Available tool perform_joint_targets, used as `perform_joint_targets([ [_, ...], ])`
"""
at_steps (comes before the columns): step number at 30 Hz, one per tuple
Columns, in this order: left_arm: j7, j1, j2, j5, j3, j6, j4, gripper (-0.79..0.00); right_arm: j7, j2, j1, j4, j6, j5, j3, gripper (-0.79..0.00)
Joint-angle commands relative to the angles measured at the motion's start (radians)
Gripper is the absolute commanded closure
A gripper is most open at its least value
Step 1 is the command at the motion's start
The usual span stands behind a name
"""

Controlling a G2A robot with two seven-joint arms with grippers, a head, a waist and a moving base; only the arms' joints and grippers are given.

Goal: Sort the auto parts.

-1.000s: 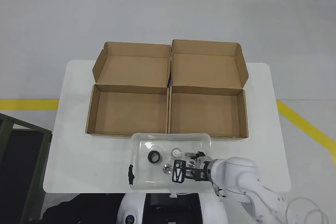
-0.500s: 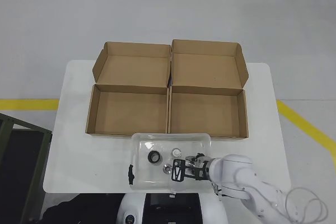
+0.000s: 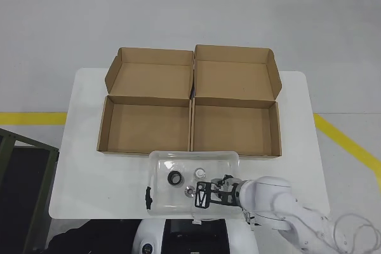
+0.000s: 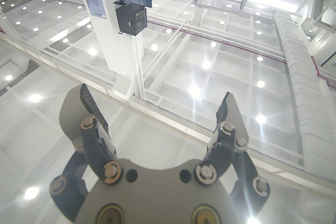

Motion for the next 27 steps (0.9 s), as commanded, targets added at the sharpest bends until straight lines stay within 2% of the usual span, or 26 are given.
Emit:
perform_joint_targets([
  [1, 0.0, 0.0, 0.0, 0.0, 0.0, 0.0, 0.0, -0.785, 0.003, 0.008, -0.008, -0.031, 0.003, 0.005, 0.012, 0.0],
  [6, 0.0, 0.0, 0.0, 0.0, 0.0, 0.0, 0.0, -0.785, -0.006, 0.026, -0.041, -0.115, -0.003, 0.024, 0.07, 0.0],
  [19, 0.0, 0.0, 0.0, 0.0, 0.0, 0.0, 0.0, -0.785, -0.234, 0.067, -0.155, -0.176, -0.088, 0.182, 0.324, 0.0],
  [27, 0.0, 0.0, 0.0, 0.0, 0.0, 0.0, 0.0, -0.785, -0.387, 0.08, -0.171, -0.149, -0.172, 0.284, 0.439, 0.0],
])
